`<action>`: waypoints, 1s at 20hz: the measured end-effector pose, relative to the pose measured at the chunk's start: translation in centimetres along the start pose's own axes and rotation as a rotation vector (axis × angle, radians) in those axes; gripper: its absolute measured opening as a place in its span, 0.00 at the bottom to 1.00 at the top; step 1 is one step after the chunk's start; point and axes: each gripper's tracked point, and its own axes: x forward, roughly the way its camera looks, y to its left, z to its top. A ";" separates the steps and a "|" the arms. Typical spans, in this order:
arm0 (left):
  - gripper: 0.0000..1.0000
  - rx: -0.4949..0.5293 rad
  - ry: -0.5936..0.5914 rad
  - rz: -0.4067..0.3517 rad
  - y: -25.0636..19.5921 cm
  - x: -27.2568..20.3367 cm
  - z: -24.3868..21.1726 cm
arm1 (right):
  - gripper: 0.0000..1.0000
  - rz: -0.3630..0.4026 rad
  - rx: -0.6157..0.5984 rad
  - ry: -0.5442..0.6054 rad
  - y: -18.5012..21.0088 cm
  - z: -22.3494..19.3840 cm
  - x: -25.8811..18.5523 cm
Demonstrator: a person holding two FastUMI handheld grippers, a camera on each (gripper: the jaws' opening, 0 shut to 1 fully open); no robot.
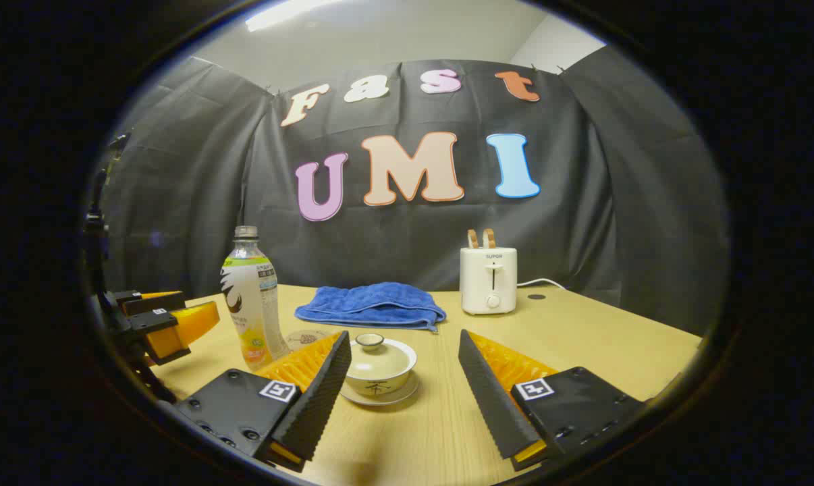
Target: Open the teacup lid with one hand, grasp the water bottle and pour water into the teacup with the other hand; after pouring, place the water bottle on the coaster and then close the teacup lid.
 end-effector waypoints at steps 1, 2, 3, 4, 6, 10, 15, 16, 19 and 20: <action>0.95 0.000 0.000 -0.006 -0.2 0.0 0.0 | 1.00 0.000 0.001 0.002 0.0 -0.1 0.0; 0.95 0.000 -0.001 -0.008 -0.2 0.0 0.1 | 1.00 0.000 0.001 0.001 0.0 -0.1 -0.1; 0.95 -0.001 0.000 -0.008 -0.1 0.0 0.0 | 1.00 0.001 -0.001 0.000 0.0 0.0 -0.1; 0.95 -0.001 0.000 -0.008 -0.1 0.0 0.0 | 1.00 0.000 0.001 0.001 0.0 0.0 0.0; 0.95 0.000 0.000 -0.008 -0.2 0.0 0.0 | 1.00 0.000 0.000 0.000 0.0 0.0 -0.1; 0.95 0.000 0.000 -0.008 -0.1 0.0 0.0 | 1.00 -0.001 0.000 0.003 0.0 0.0 -0.1; 0.95 0.000 0.000 -0.008 -0.1 -0.1 0.1 | 1.00 0.000 0.001 0.003 0.1 -0.1 0.0; 0.95 0.001 0.000 -0.008 -0.1 0.0 0.0 | 1.00 0.009 0.002 0.004 0.3 0.0 0.1; 0.95 0.001 0.000 -0.011 -0.2 0.0 0.0 | 1.00 0.049 0.008 0.042 0.8 -0.8 0.7; 0.95 0.001 0.001 -0.013 -0.2 -0.1 -0.1 | 1.00 0.065 0.012 0.074 1.0 -1.3 1.0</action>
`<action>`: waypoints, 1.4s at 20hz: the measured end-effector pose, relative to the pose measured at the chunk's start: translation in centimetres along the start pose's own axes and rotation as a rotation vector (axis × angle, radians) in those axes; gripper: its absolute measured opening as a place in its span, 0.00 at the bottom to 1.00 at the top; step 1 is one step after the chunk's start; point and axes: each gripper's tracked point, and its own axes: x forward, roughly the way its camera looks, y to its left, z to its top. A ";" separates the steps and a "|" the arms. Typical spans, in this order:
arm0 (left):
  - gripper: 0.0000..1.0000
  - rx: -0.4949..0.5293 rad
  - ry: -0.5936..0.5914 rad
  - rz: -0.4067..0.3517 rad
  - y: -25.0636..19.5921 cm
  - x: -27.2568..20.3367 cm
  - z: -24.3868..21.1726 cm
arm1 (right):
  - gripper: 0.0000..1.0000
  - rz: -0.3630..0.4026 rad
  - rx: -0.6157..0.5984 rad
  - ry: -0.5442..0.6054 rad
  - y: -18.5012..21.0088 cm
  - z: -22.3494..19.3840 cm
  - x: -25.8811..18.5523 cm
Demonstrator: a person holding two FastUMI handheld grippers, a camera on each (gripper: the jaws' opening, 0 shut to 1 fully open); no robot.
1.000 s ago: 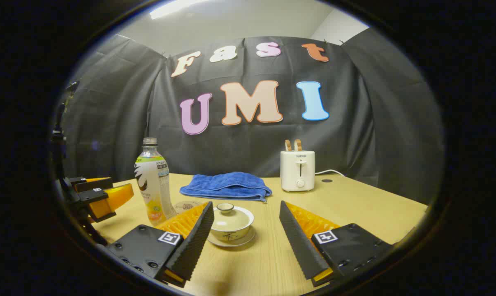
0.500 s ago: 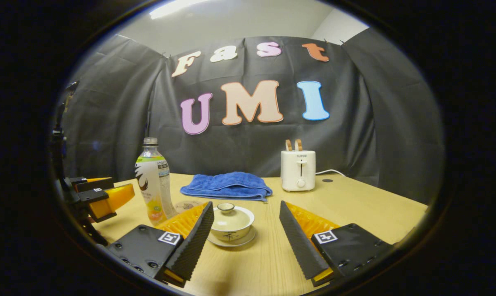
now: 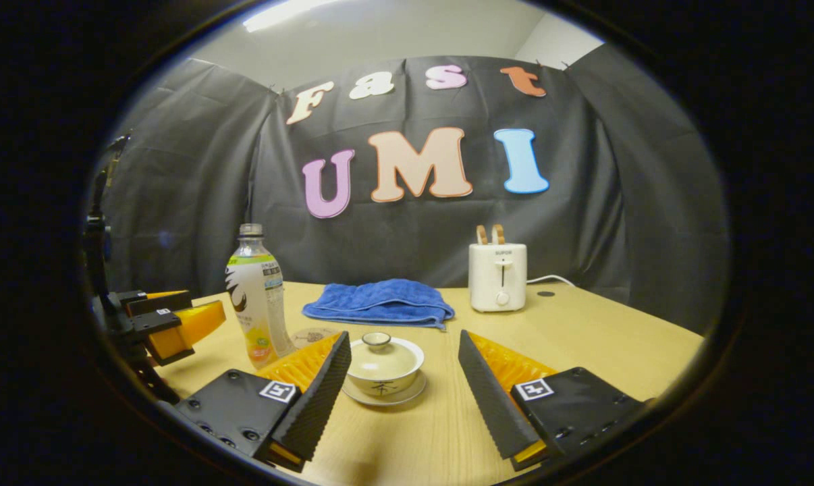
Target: Open the teacup lid with one hand, grasp the water bottle and pour water into the teacup with the other hand; after pouring, place the water bottle on the coaster and then close the teacup lid.
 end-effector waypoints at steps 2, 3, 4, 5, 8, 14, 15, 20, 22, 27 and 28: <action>0.95 -0.001 0.000 -0.001 0.0 0.1 0.1 | 1.00 0.019 0.006 0.049 0.0 -0.6 0.9; 0.95 -0.001 0.000 -0.001 0.0 0.1 0.1 | 1.00 0.025 0.005 0.063 -0.1 -0.7 1.4; 0.95 -0.001 -0.001 -0.001 0.0 0.1 0.1 | 1.00 0.029 0.003 0.072 -0.1 -0.7 1.9; 0.95 -0.001 0.000 -0.001 0.0 0.1 0.1 | 1.00 0.032 0.001 0.078 -0.2 -0.8 2.2; 0.95 -0.001 0.000 -0.003 -0.1 0.1 0.0 | 1.00 0.053 -0.009 0.077 0.4 -0.5 3.2; 0.95 -0.003 0.000 -0.005 -0.1 0.1 0.0 | 1.00 0.090 -0.062 0.085 2.1 0.0 4.6; 0.95 -0.003 0.001 -0.006 -0.2 0.1 0.0 | 0.96 0.089 -0.075 0.087 2.3 0.0 4.8; 0.95 -0.003 0.001 -0.006 -0.1 0.0 0.0 | 0.73 0.090 -0.111 0.110 2.7 -0.4 5.5; 0.95 -0.003 0.001 -0.007 -0.1 0.0 0.0 | 0.66 0.084 -0.113 0.127 2.6 -0.7 5.5; 0.95 -0.002 0.001 -0.007 -0.1 0.0 0.1 | 0.57 0.115 -0.091 0.148 3.1 -1.0 5.8; 0.94 -0.003 0.001 -0.006 -0.1 0.1 0.1 | 0.51 0.117 -0.092 0.150 3.1 -1.0 5.7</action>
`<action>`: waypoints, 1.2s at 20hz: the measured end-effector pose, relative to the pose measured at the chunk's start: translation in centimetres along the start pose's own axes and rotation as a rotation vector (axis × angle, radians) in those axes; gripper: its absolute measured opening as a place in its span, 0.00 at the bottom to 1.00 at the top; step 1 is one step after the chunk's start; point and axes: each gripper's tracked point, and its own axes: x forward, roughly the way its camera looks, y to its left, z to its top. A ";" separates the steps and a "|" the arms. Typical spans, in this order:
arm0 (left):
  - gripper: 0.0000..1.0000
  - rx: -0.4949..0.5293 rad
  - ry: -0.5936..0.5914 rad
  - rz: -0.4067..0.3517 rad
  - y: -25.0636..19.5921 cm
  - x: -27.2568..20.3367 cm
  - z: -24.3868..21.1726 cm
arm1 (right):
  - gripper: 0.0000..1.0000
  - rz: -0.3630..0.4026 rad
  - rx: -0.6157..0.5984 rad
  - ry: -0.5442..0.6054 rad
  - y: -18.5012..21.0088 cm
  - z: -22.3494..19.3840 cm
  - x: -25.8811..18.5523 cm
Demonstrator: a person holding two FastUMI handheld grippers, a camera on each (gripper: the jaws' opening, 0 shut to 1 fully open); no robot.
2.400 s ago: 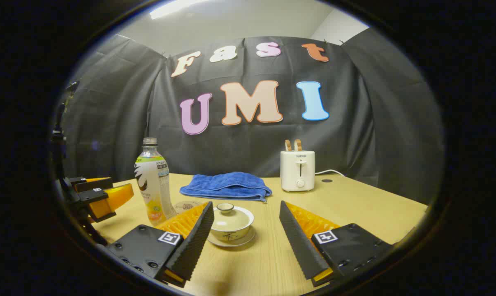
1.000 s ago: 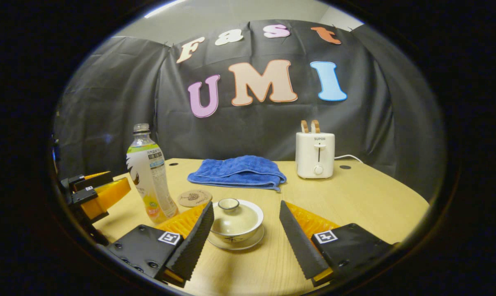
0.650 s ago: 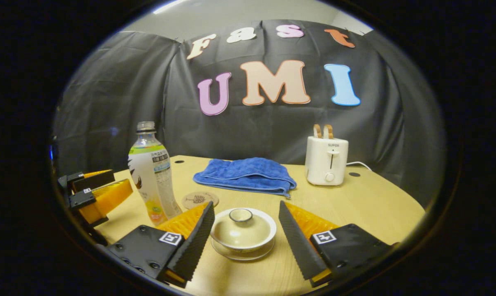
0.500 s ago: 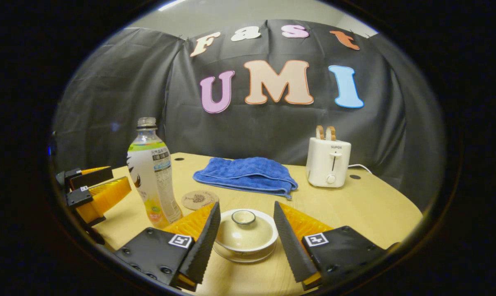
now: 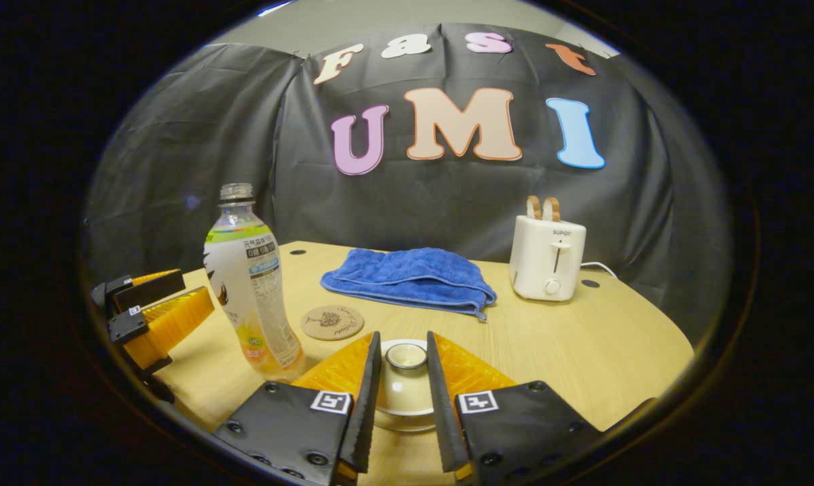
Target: Open the teacup lid with one hand, grasp the water bottle and pour water into the teacup with the other hand; after pouring, place the water bottle on the coaster and then close the teacup lid.
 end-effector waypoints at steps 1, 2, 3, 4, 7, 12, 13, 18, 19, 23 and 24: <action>0.95 0.001 0.000 0.000 -0.1 0.0 0.0 | 0.46 0.002 -0.005 0.003 0.0 0.0 -0.1; 0.95 0.000 0.000 0.000 -0.1 0.1 0.0 | 0.41 -0.005 -0.011 -0.005 -0.1 -0.2 0.6; 0.95 0.000 0.001 0.002 0.0 0.0 0.0 | 0.35 0.001 -0.026 0.001 -0.2 -0.1 0.5; 0.95 0.000 0.001 0.005 0.1 0.0 0.0 | 0.35 0.000 -0.034 -0.007 -0.3 0.2 0.2; 0.95 -0.001 0.003 0.008 0.2 0.0 0.0 | 0.27 0.003 -0.035 -0.014 -0.1 0.1 -0.1; 0.95 0.000 -0.001 -0.045 -1.0 0.0 0.0 | 0.28 0.025 0.004 -0.068 0.0 2.4 -0.7; 0.95 0.000 -0.001 -0.053 -1.1 0.1 0.0 | 0.27 0.023 0.004 -0.082 -0.2 3.0 -1.0; 0.95 0.001 0.001 -0.124 -2.3 -0.4 0.0 | 0.27 0.006 0.033 -0.132 -2.2 5.5 -2.7; 0.95 0.001 0.000 -0.142 -2.6 -0.6 0.0 | 0.27 0.001 0.044 -0.140 -2.7 5.9 -3.0; 0.95 -0.004 -0.003 -0.239 -4.9 -1.2 0.0 | 0.27 -0.044 0.053 -0.163 -5.2 6.8 -4.3; 0.95 -0.002 0.006 -0.270 -5.6 -1.3 -0.2 | 0.27 -0.060 0.058 -0.170 -5.9 7.0 -4.6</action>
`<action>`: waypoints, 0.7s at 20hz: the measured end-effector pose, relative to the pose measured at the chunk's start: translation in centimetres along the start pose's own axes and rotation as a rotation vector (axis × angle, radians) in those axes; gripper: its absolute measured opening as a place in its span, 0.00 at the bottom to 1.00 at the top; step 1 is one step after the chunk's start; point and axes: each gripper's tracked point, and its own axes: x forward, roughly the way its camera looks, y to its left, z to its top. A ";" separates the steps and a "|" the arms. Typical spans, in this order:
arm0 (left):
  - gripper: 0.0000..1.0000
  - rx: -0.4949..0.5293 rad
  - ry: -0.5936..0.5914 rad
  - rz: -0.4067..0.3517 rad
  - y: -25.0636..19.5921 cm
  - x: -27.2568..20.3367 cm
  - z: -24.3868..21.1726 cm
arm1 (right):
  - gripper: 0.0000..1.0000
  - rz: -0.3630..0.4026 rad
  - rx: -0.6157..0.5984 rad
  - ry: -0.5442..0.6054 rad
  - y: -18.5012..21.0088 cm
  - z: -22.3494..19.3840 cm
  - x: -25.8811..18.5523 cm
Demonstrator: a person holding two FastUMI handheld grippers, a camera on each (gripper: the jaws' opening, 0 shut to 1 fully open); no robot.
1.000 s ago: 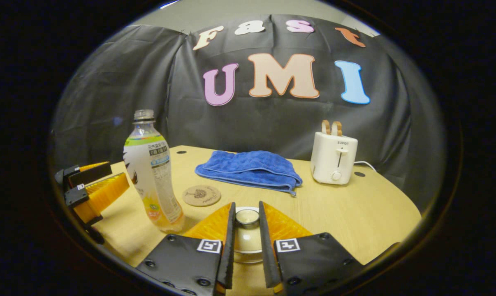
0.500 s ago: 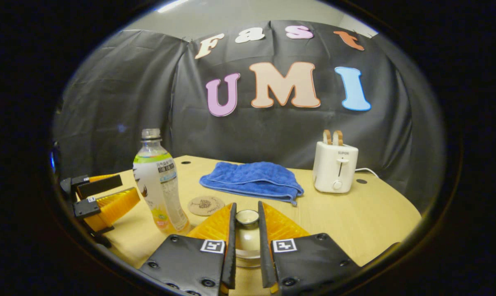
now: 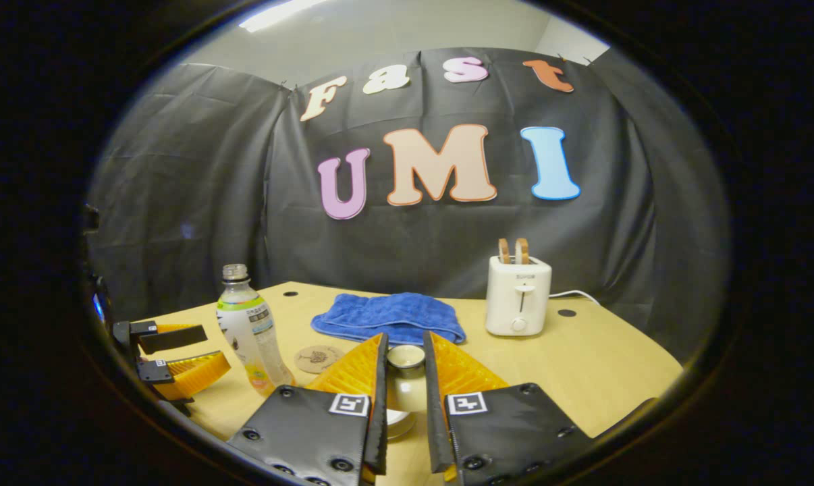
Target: Open the teacup lid with one hand, grasp the water bottle and pour water into the teacup with the other hand; after pouring, place the water bottle on the coaster and then close the teacup lid.
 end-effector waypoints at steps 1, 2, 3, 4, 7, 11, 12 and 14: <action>0.95 0.003 0.013 -0.027 -0.7 0.2 -0.2 | 0.27 -0.015 0.010 -0.006 -0.8 0.2 -0.2; 0.95 0.005 0.026 -0.042 -1.1 0.4 -0.4 | 0.27 -0.028 0.022 -0.006 -1.6 0.3 -0.4; 0.95 0.000 0.031 -0.054 -1.3 0.7 -0.4 | 0.27 -0.040 0.035 -0.006 -2.3 0.2 -0.7; 0.95 -0.005 0.033 -0.062 -1.4 1.0 -0.4 | 0.27 -0.053 0.042 -0.004 -3.2 0.2 -1.0; 0.95 -0.012 0.048 -0.076 -2.0 2.2 -0.5 | 0.27 -0.099 0.036 -0.001 -5.6 -0.1 -1.8; 0.95 -0.016 0.066 -0.073 -2.1 3.4 -0.9 | 0.28 -0.125 0.049 0.007 -7.5 -0.6 -2.5; 0.95 -0.013 0.078 -0.074 -2.2 3.7 -1.2 | 0.29 -0.130 0.050 0.009 -7.9 -0.7 -2.6; 0.95 -0.008 0.087 -0.075 -2.2 4.1 -1.3 | 0.27 -0.133 0.058 0.010 -8.3 -0.9 -2.8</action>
